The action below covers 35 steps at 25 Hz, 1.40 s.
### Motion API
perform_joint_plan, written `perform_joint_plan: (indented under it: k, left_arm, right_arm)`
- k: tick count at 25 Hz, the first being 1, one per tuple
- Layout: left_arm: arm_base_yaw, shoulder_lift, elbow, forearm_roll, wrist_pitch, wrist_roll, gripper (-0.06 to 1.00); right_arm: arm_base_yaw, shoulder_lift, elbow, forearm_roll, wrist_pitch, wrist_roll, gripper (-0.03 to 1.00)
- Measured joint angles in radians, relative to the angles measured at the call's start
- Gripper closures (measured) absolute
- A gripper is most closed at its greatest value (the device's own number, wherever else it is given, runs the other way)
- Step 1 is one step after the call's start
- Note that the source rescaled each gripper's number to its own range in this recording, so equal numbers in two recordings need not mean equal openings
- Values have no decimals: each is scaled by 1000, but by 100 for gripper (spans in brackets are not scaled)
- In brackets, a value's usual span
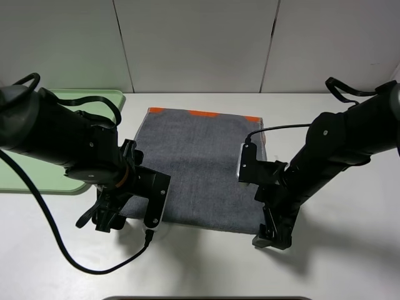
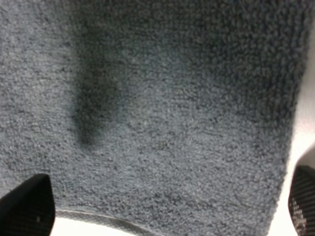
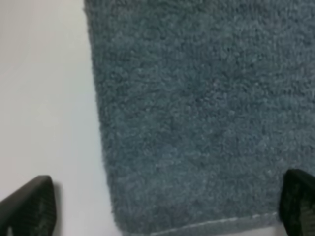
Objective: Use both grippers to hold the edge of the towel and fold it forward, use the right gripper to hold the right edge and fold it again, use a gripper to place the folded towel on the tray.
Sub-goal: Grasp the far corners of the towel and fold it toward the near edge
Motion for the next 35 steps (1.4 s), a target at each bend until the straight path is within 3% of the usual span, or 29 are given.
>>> perform_joint_plan:
  k: [12, 16, 22, 26, 30, 35]
  left_arm:
    - [0, 2, 0, 0, -1, 0, 5]
    - [0, 6, 0, -1, -2, 0, 16]
    - [0, 17, 0, -6, -10, 0, 42]
    - [0, 21, 2, -25, -16, -1, 61]
    - [0, 23, 2, -56, -20, -1, 77]
    - [0, 23, 2, -60, -23, -1, 87]
  right_arm:
    - [0, 2, 0, 1, -23, 28, 7]
    - [0, 3, 0, 2, -36, 75, 8]
    - [0, 3, 0, 2, -43, 100, 12]
    - [0, 3, 0, 2, -44, 101, 31]
    - [0, 3, 0, 2, -29, 102, 60]
    - [0, 3, 0, 1, 3, 102, 95]
